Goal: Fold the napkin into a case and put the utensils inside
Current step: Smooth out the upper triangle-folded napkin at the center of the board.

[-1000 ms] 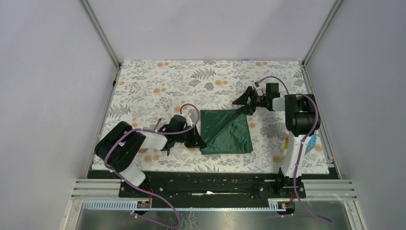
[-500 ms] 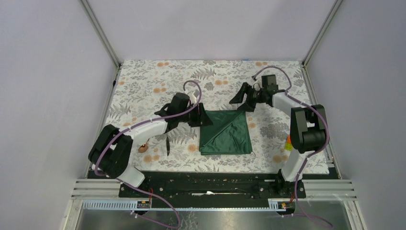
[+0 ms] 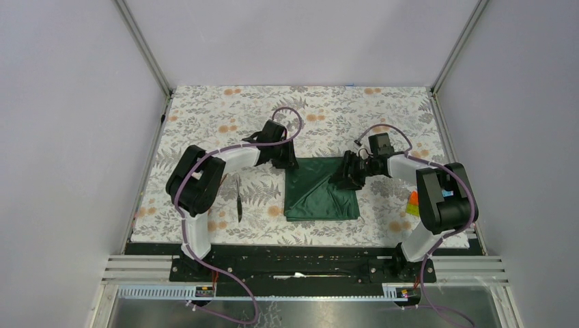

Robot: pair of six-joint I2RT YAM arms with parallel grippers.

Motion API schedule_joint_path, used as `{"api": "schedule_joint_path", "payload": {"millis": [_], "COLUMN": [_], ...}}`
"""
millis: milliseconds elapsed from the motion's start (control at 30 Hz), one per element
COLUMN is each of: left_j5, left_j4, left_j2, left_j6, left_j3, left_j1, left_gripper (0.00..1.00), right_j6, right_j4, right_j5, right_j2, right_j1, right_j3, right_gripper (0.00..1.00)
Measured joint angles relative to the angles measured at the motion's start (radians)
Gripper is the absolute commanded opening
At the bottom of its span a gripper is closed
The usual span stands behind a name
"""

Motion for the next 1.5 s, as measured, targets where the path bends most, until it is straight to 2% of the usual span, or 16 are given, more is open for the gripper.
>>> {"api": "schedule_joint_path", "payload": {"millis": [200,300,567,933,1167,1500], "left_j5": [-0.042,-0.045,-0.040,-0.044,-0.050,-0.055], "left_j4": [-0.036,-0.043,-0.043,-0.029,0.015,0.048], "left_j2": [0.004,0.010,0.073,0.095,0.056,0.011], "left_j6": [0.039,0.048,0.053,0.056,0.039,0.014], "left_j3": [0.023,0.039,0.090,0.106,0.037,-0.027], "left_j1": [0.009,0.023,0.053,0.053,0.053,0.053], "left_gripper": [0.36,0.37,0.30,0.09,0.03,0.02], "right_j6": [-0.013,-0.016,-0.024,-0.024,-0.014,0.032], "right_j4": [0.003,0.005,0.011,0.019,0.033,0.065], "right_j5": [-0.005,-0.006,-0.007,-0.007,-0.015,-0.023], "right_j2": [-0.010,-0.010,-0.010,-0.009,0.013,0.058], "right_j1": [0.000,0.000,0.000,0.000,0.000,0.000], "right_j3": [-0.033,-0.034,-0.037,-0.042,-0.028,0.141], "right_gripper": [0.57,0.56,0.55,0.54,0.54,0.54]}}
